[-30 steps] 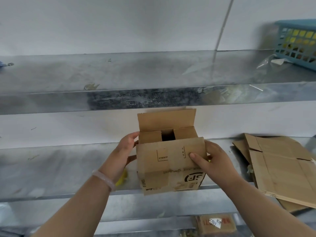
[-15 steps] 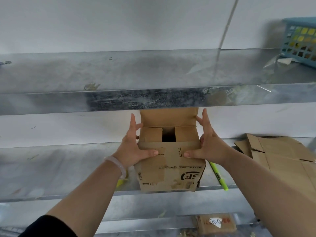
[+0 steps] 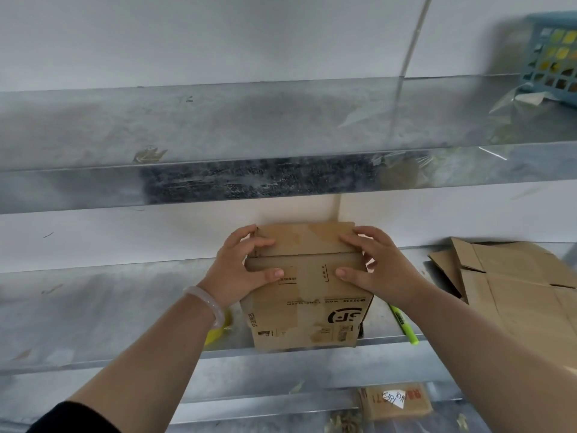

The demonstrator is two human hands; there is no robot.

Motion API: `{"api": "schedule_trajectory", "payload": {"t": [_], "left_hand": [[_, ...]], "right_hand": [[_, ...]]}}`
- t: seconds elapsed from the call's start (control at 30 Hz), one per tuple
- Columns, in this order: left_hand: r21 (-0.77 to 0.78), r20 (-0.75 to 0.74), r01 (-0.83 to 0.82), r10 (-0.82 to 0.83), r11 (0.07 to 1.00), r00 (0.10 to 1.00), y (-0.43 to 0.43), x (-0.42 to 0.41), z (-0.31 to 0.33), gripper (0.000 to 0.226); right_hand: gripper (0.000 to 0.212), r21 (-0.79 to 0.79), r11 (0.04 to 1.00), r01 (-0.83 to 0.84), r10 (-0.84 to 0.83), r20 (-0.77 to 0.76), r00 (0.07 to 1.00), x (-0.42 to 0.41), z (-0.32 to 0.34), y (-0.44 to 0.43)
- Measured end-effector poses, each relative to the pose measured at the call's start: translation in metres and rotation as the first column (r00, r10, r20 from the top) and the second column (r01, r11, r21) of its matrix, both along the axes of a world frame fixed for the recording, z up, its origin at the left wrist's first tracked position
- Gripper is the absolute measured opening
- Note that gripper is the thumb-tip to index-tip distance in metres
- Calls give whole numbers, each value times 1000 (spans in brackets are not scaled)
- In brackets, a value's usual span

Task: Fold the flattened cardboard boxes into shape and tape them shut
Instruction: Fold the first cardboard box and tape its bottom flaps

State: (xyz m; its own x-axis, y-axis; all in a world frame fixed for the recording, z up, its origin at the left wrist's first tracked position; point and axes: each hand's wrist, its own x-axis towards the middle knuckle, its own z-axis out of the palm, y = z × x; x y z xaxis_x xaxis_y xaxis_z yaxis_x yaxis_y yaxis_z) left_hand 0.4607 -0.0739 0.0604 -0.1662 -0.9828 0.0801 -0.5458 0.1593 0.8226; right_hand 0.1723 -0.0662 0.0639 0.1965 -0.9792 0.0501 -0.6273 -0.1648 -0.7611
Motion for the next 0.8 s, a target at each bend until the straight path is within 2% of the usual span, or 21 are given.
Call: {"api": "schedule_trajectory", "payload": {"t": [0.07,0.13,0.2,0.27,0.33,0.43,0.6,0.8], "left_hand": [[16,40,36,-37,999,999,3,3,0,57],[108,37,88,-93,990,995,9,7,-5,67],[173,-21,139,-137,975,990,18,11,-15,77],[143,-56,159,-152,977,987,27,12,-26,82],[83,-62,147,-142,986,988,35,12,-34,82],[57,-70,107,-103,993,992,38,15,-40,74],[36,-9,68,-67,997,998,33,29,-43,80],[28,56,64,-65,998,996,36,10,-47,80]], "right_hand": [[71,31,1000,3,-2,-44,999,1,-1,3],[74,95,995,-19,28,-93,995,1,4,8],[93,175,981,-81,100,-108,989,1,9,16],[114,220,967,-127,163,-153,975,3,11,25],[122,193,971,-144,187,-231,955,6,7,33],[121,122,984,-133,163,-284,945,17,1,40],[116,126,988,-93,128,-304,944,40,-14,48],[114,78,994,-74,96,-340,936,22,-23,47]]}}
